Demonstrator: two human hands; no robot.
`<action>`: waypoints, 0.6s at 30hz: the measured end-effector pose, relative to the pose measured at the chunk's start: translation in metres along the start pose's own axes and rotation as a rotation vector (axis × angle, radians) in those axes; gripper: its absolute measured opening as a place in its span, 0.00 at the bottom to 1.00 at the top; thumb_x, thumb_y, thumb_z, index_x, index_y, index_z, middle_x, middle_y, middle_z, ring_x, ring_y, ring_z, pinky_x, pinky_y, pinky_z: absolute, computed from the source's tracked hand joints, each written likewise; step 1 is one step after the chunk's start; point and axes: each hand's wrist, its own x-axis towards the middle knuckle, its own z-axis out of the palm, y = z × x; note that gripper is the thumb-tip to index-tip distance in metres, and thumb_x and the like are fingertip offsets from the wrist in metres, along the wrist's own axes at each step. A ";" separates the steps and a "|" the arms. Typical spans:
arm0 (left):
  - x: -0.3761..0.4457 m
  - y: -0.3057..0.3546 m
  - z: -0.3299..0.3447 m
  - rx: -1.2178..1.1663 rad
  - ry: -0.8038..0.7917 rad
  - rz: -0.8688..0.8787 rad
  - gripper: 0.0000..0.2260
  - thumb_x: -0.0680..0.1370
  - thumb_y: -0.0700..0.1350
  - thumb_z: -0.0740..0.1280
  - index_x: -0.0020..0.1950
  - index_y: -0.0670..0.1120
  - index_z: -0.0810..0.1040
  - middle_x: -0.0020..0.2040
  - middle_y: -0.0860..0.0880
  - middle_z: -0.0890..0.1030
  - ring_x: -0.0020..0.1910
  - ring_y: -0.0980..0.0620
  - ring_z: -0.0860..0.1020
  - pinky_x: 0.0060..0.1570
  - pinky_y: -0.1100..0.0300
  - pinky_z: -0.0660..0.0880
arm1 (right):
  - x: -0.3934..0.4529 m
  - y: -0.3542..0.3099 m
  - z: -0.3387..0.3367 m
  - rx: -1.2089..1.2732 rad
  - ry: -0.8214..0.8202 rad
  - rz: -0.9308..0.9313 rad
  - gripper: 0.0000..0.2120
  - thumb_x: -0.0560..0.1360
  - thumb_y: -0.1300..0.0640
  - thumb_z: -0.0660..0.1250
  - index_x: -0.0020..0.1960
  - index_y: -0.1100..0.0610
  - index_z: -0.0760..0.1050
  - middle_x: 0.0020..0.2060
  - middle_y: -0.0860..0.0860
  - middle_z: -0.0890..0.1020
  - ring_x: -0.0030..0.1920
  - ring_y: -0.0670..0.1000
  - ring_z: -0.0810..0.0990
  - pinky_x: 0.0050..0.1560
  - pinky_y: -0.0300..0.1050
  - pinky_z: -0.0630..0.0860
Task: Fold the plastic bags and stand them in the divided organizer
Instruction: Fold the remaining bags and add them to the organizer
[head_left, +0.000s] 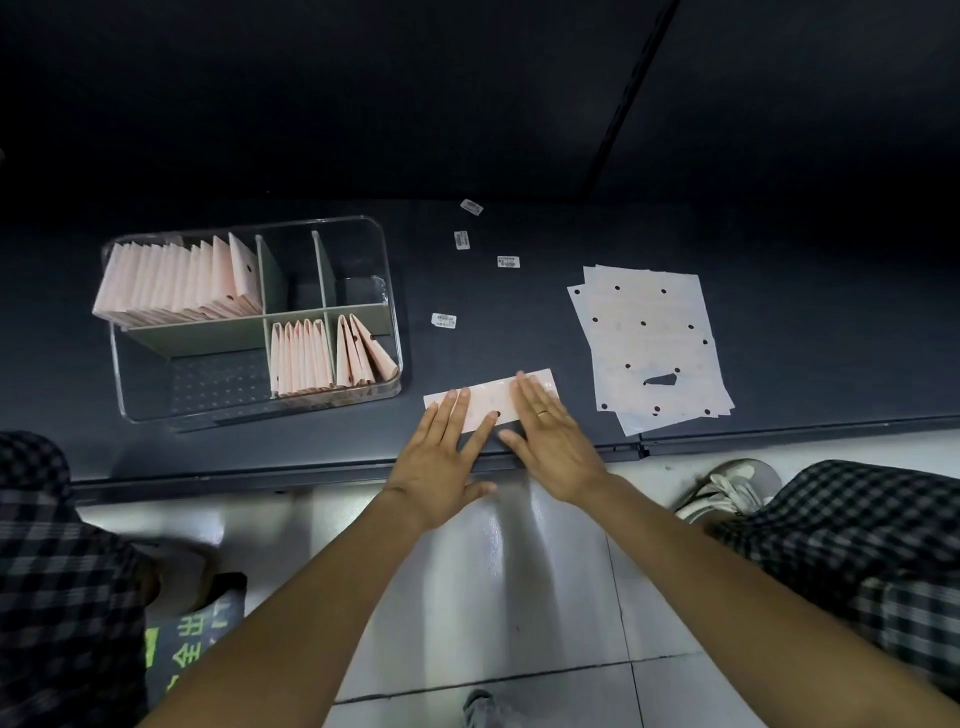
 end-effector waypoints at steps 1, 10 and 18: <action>0.000 -0.001 0.000 0.005 0.000 0.003 0.37 0.78 0.67 0.47 0.75 0.50 0.32 0.75 0.38 0.33 0.74 0.41 0.32 0.74 0.48 0.36 | -0.001 0.007 -0.002 -0.024 -0.007 0.025 0.32 0.81 0.44 0.49 0.77 0.58 0.40 0.77 0.51 0.43 0.76 0.47 0.40 0.74 0.40 0.37; 0.005 -0.002 -0.021 0.078 0.134 -0.048 0.35 0.75 0.70 0.50 0.74 0.49 0.58 0.78 0.43 0.51 0.76 0.44 0.48 0.71 0.39 0.38 | -0.023 0.008 -0.025 -0.317 0.005 -0.003 0.35 0.78 0.37 0.51 0.76 0.58 0.55 0.72 0.56 0.66 0.69 0.56 0.65 0.71 0.49 0.56; 0.000 0.008 -0.013 0.042 0.194 0.016 0.36 0.76 0.65 0.58 0.74 0.42 0.55 0.73 0.46 0.60 0.71 0.47 0.60 0.70 0.52 0.54 | -0.020 0.006 -0.044 -0.079 0.110 -0.071 0.26 0.78 0.43 0.58 0.72 0.51 0.63 0.67 0.48 0.72 0.66 0.52 0.68 0.65 0.47 0.64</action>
